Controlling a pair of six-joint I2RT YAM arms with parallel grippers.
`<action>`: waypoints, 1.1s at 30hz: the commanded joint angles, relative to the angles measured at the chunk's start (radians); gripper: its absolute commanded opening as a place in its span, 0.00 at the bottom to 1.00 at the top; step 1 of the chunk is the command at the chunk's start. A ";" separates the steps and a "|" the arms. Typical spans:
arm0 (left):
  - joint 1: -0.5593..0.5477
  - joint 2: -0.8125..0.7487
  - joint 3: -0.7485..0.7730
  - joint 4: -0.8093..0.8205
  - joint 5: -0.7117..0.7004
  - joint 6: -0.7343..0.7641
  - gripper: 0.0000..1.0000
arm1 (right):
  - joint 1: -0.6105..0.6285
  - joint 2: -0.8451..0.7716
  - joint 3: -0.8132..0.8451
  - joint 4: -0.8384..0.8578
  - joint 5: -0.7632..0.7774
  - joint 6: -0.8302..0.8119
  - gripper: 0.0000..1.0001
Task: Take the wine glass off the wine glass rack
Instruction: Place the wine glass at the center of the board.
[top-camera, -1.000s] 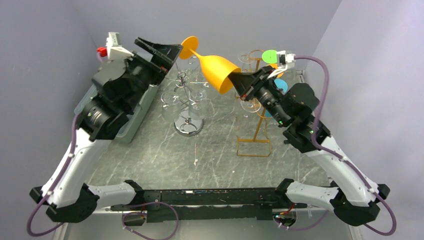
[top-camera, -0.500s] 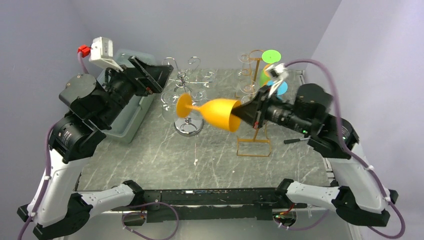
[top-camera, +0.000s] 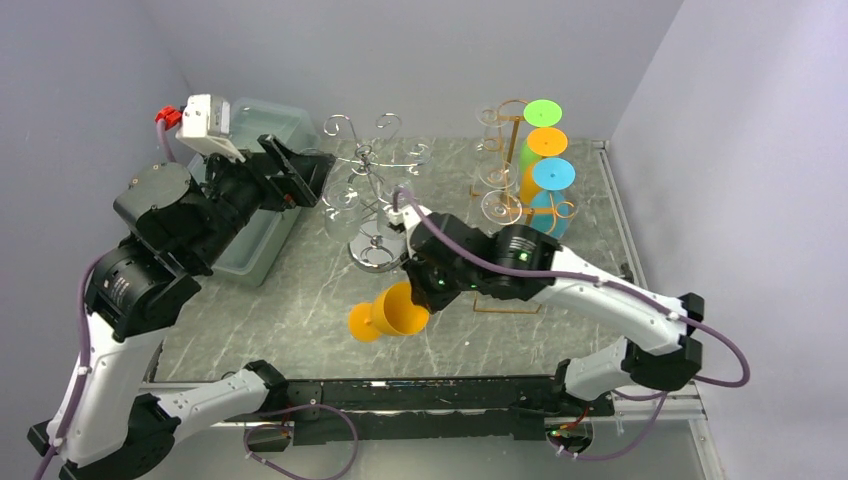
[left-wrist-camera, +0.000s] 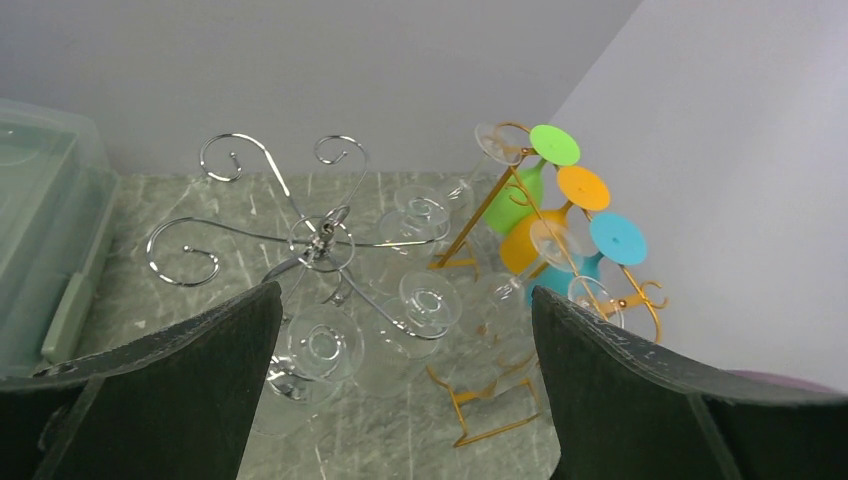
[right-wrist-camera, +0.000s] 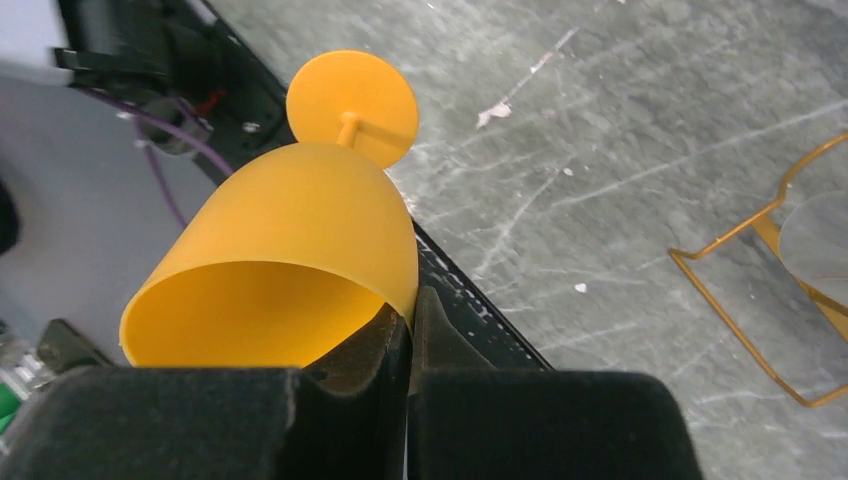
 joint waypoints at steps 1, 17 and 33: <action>-0.001 -0.033 -0.024 -0.004 -0.053 0.035 0.99 | 0.014 0.051 0.009 -0.053 0.078 0.018 0.00; -0.001 -0.132 -0.103 -0.032 -0.131 0.043 0.99 | 0.013 0.271 -0.127 -0.016 0.082 0.041 0.00; -0.002 -0.134 -0.138 -0.018 -0.135 0.049 1.00 | 0.013 0.305 -0.022 -0.082 0.127 0.042 0.34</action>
